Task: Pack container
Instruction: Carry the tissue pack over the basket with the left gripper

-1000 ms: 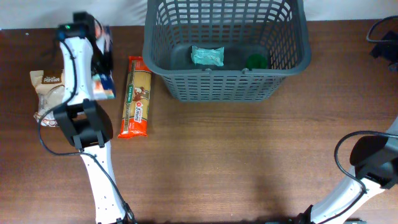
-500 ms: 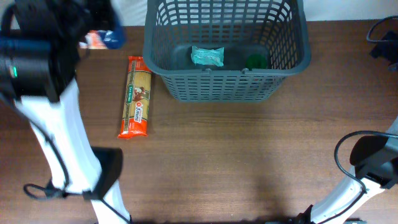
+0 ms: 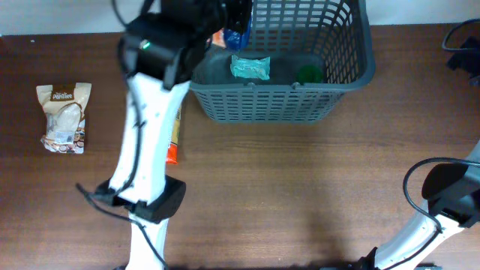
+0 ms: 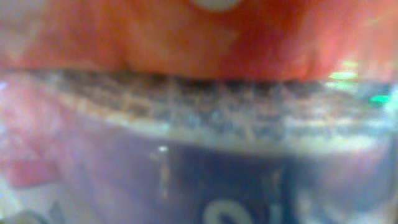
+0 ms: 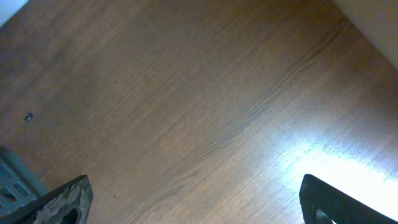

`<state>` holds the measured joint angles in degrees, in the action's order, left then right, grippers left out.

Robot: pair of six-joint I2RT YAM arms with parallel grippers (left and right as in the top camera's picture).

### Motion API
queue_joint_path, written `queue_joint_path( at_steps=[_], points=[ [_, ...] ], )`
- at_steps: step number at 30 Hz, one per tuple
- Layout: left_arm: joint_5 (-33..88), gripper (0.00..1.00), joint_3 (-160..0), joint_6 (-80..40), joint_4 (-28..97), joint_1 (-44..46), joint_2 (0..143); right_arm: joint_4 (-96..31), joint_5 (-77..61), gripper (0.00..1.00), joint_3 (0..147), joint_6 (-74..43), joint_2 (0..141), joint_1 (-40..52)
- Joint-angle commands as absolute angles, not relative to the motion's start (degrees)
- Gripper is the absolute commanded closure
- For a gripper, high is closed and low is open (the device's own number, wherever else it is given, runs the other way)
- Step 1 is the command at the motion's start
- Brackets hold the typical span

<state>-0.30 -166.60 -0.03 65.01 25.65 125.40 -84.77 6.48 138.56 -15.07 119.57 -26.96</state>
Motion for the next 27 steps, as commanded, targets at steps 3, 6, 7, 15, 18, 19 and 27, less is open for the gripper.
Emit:
queue_joint_path(
  at_steps=[3,6,7,15,18,19,27],
  points=[
    [-1.04,0.98,-160.97,0.84,60.77,25.41,127.90,-84.62,6.42,0.01,138.37,-15.73,118.89,-26.63],
    [-1.04,0.98,-159.30,0.82,60.49,25.41,130.10,-84.62,6.42,0.01,138.37,-15.73,118.89,-26.63],
    [-1.02,0.98,-159.04,0.60,60.64,25.41,131.17,-84.62,6.42,0.01,138.37,-15.73,118.89,-26.63],
    [0.93,0.98,-156.75,-0.91,63.24,25.45,137.69,-84.62,6.42,0.01,138.37,-15.73,118.89,-26.63],
    [0.93,0.98,-156.73,-0.91,63.92,25.47,139.68,-84.62,6.42,0.01,138.37,-15.73,118.89,-26.63],
    [0.93,0.98,-156.73,-0.91,64.36,25.47,140.29,-84.62,6.42,0.02,138.37,-15.73,118.89,-26.63],
    [0.91,0.93,-156.73,-0.89,67.29,25.47,142.74,-84.62,6.42,0.01,138.37,-15.73,118.89,-26.63]
  ],
)
